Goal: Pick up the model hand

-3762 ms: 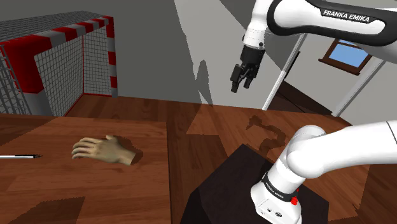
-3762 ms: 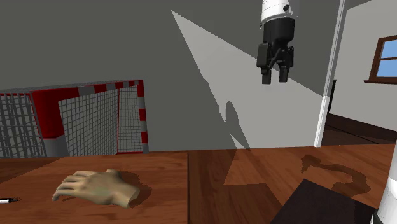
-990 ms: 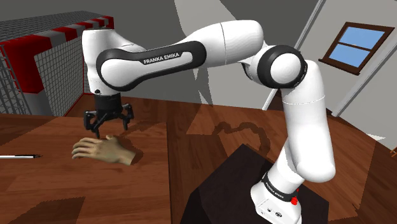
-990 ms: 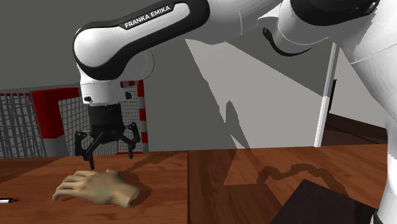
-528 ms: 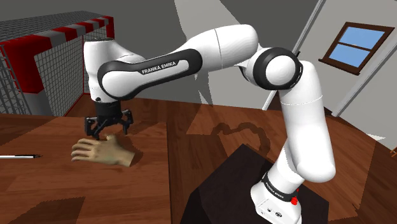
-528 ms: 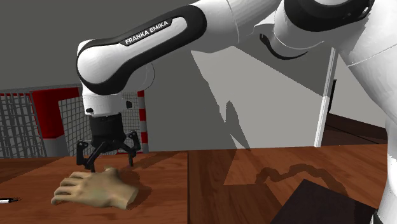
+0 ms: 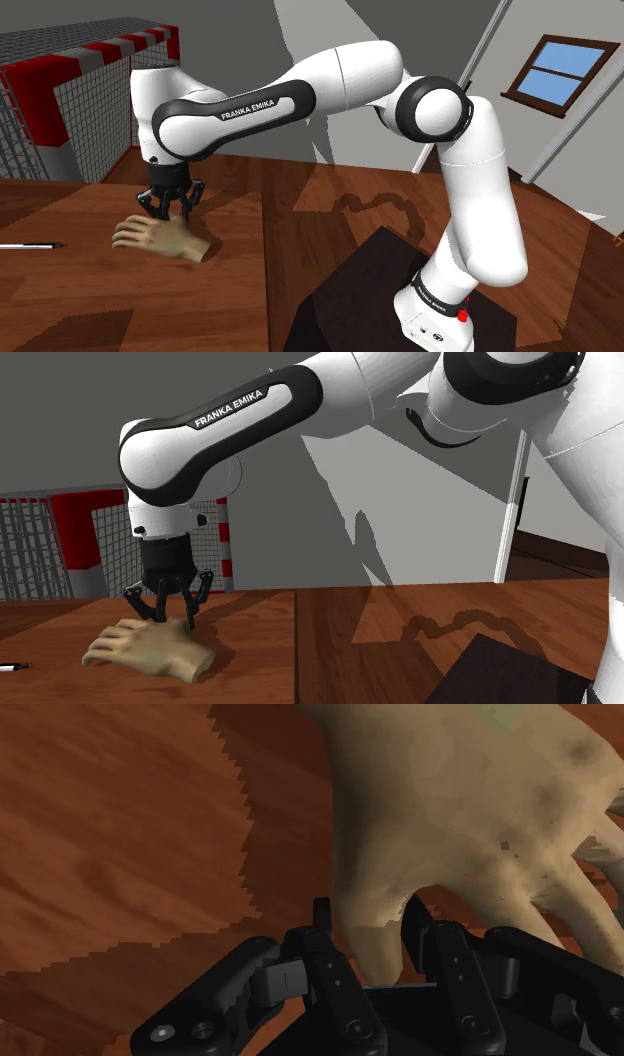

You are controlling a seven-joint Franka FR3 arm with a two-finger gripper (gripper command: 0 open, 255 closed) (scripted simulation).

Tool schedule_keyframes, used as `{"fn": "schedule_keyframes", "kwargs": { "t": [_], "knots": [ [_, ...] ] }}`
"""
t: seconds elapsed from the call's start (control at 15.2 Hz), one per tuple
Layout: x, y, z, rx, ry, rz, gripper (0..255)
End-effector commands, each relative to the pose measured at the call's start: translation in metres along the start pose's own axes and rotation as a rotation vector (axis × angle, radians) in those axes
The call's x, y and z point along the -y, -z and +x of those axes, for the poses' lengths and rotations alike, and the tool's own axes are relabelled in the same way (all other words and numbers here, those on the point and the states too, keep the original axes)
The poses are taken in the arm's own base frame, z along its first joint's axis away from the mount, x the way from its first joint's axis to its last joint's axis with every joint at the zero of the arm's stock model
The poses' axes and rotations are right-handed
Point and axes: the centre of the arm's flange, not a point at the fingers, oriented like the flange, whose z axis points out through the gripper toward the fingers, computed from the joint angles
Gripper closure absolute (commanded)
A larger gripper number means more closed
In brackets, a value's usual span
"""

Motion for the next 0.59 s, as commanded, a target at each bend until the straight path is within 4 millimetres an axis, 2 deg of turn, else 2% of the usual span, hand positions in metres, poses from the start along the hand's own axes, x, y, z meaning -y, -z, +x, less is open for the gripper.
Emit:
{"fn": "schedule_keyframes", "kwargs": {
  "t": [0.0, 0.13, 0.53],
  "knots": [
    [0.000, -0.001, 0.000, 0.001, 0.000, 0.000, 255],
    [0.000, -0.001, -0.002, 0.001, 0.000, 0.000, 255],
    [0.000, 0.031, -0.005, 0.001, 0.000, 0.000, 255]
  ]
}}
